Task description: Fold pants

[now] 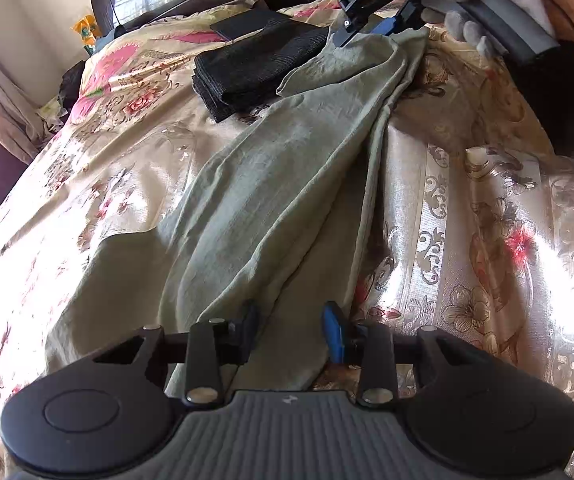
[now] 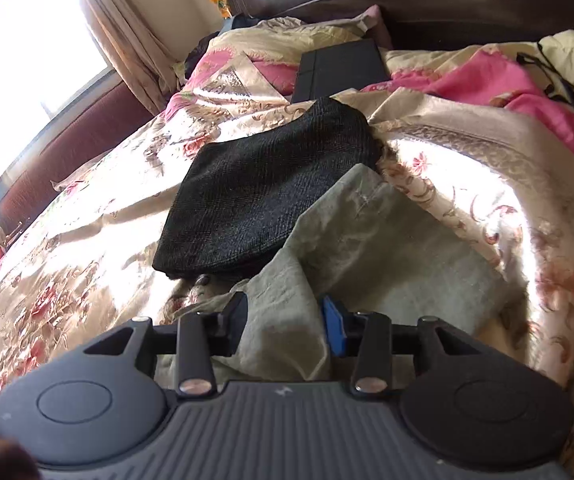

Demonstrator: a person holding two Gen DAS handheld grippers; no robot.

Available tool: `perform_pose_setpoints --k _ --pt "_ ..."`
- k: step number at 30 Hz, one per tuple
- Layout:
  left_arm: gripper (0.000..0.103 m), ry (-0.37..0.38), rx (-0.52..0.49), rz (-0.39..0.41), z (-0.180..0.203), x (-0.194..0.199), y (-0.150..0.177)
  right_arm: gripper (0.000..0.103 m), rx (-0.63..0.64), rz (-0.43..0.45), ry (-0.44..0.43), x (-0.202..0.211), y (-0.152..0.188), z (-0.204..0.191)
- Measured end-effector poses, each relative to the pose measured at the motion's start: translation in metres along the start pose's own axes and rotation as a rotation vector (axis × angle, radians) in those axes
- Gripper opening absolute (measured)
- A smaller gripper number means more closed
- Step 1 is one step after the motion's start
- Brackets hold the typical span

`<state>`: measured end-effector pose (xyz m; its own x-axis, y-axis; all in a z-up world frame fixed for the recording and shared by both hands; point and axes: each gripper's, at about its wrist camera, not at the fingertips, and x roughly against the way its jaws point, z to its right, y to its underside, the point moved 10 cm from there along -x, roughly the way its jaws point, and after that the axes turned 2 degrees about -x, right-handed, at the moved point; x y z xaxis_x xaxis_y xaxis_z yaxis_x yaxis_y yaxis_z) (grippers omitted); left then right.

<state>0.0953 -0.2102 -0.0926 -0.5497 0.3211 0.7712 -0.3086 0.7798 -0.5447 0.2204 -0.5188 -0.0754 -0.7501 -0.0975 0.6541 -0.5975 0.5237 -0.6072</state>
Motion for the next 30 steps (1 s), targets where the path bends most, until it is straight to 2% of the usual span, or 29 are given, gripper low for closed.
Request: perform_pose_setpoints --k 2,3,4,7,11,12,14,15,19,24,26,28,30 --pt "0.050 0.000 -0.002 -0.002 0.000 -0.001 0.000 0.042 -0.003 -0.025 -0.005 -0.008 -0.003 -0.001" --pt "0.050 0.000 -0.002 -0.003 0.000 -0.001 0.000 0.026 0.000 -0.010 -0.009 -0.005 -0.005 -0.003" --pt "0.050 -0.001 -0.003 -0.003 0.000 -0.001 0.000 0.002 0.005 0.009 -0.013 0.002 -0.007 -0.005" --pt "0.051 0.003 -0.002 0.000 0.001 -0.001 -0.001 0.004 -0.089 0.130 -0.063 0.040 -0.018 0.003" --pt "0.051 0.008 -0.001 0.006 0.001 -0.003 -0.001 0.004 -0.297 0.287 -0.070 0.080 -0.017 0.051" --pt "0.051 0.010 0.000 0.007 0.001 -0.003 -0.002 0.010 -0.318 0.285 -0.049 0.078 -0.012 0.062" --pt "0.051 0.008 -0.008 0.006 0.002 -0.004 -0.002 0.010 -0.355 0.189 0.021 0.064 0.004 0.083" --pt "0.051 0.006 -0.011 0.005 0.002 -0.004 -0.003 0.010 -0.364 0.177 0.029 0.062 0.009 0.088" --pt "0.051 0.005 -0.009 0.002 0.002 -0.004 -0.002 0.007 -0.387 0.225 0.023 0.075 0.015 0.094" --pt "0.051 0.003 -0.026 0.002 0.002 -0.005 -0.003 0.010 -0.397 0.191 -0.048 0.070 0.009 0.084" --pt "0.051 0.001 -0.025 0.003 0.003 -0.005 -0.003 0.015 -0.386 0.178 -0.039 0.062 0.006 0.078" --pt "0.051 -0.003 -0.031 0.005 0.004 -0.005 -0.002 0.024 -0.376 0.138 -0.003 0.051 0.007 0.077" --pt "0.051 -0.005 -0.033 0.005 0.004 -0.004 -0.002 0.024 -0.387 0.128 0.002 0.046 0.007 0.076"
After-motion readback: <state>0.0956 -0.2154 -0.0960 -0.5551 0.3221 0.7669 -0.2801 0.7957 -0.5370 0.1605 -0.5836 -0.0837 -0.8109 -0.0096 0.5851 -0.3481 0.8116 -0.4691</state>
